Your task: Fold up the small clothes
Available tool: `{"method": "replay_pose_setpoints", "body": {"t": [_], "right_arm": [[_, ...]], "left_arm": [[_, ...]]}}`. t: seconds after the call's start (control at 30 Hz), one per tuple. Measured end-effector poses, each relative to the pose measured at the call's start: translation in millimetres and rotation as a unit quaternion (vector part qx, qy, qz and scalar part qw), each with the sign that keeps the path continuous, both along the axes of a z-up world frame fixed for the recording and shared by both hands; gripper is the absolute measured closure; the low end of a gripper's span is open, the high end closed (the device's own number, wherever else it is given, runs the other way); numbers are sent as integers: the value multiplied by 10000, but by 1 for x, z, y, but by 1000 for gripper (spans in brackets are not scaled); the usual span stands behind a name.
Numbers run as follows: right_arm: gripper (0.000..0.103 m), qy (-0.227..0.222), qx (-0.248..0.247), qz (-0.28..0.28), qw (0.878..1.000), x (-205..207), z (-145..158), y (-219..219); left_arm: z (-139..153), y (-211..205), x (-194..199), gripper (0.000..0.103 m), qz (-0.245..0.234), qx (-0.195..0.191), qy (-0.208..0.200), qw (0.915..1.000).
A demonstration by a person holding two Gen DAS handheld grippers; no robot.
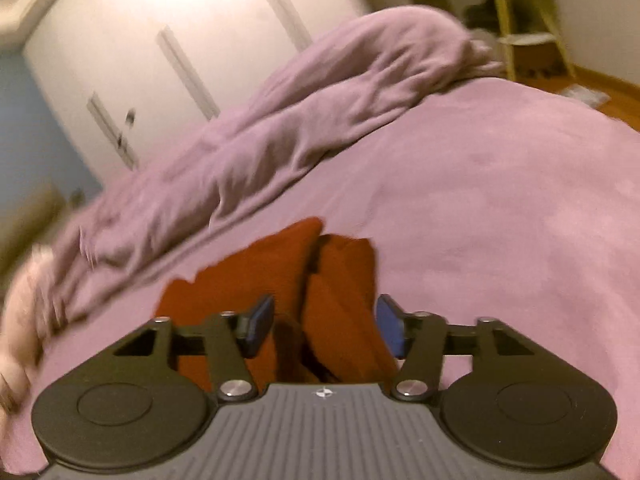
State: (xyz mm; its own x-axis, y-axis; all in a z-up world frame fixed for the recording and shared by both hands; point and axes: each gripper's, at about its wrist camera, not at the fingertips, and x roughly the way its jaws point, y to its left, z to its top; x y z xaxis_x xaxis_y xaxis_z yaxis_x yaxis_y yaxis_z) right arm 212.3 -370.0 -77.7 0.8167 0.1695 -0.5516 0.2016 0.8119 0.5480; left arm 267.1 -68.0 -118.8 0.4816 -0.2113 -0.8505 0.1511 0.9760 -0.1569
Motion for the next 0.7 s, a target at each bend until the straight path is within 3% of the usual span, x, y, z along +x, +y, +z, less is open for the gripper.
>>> {"method": "replay_pose_setpoints", "body": {"t": [0.13, 0.27, 0.33, 0.4, 0.47, 0.53, 0.6, 0.67, 0.7], "right_arm": [[43, 313, 771, 191, 9963, -27, -17, -6], [43, 366, 1010, 300, 9938, -22, -31, 0], [51, 336, 1071, 284, 9933, -13, -34, 4], [75, 390, 977, 270, 9941, -8, -35, 7], [85, 578, 978, 242, 9932, -3, -36, 9], [88, 513, 1107, 321, 9920, -6, -31, 9], [88, 220, 1739, 462, 9834, -11, -32, 2], [88, 83, 2482, 445, 9677, -15, -43, -8], [88, 176, 2454, 401, 9684, -15, -48, -11]], "left_arm": [[-2, -11, 3, 22, 193, 110, -69, 9997], [0, -7, 6, 27, 615, -21, -54, 9981], [2, 0, 8, 28, 862, -134, -24, 9962], [2, 8, 10, 31, 1082, -345, 96, 9935], [3, 14, 12, 34, 1175, -462, 157, 9919], [8, 20, 12, 36, 1272, -462, 97, 9908], [12, 29, 12, 36, 1377, -462, 43, 9894], [9, 41, 15, 36, 1489, -711, 237, 9860], [6, 46, 16, 35, 1529, -858, 340, 9839]]}}
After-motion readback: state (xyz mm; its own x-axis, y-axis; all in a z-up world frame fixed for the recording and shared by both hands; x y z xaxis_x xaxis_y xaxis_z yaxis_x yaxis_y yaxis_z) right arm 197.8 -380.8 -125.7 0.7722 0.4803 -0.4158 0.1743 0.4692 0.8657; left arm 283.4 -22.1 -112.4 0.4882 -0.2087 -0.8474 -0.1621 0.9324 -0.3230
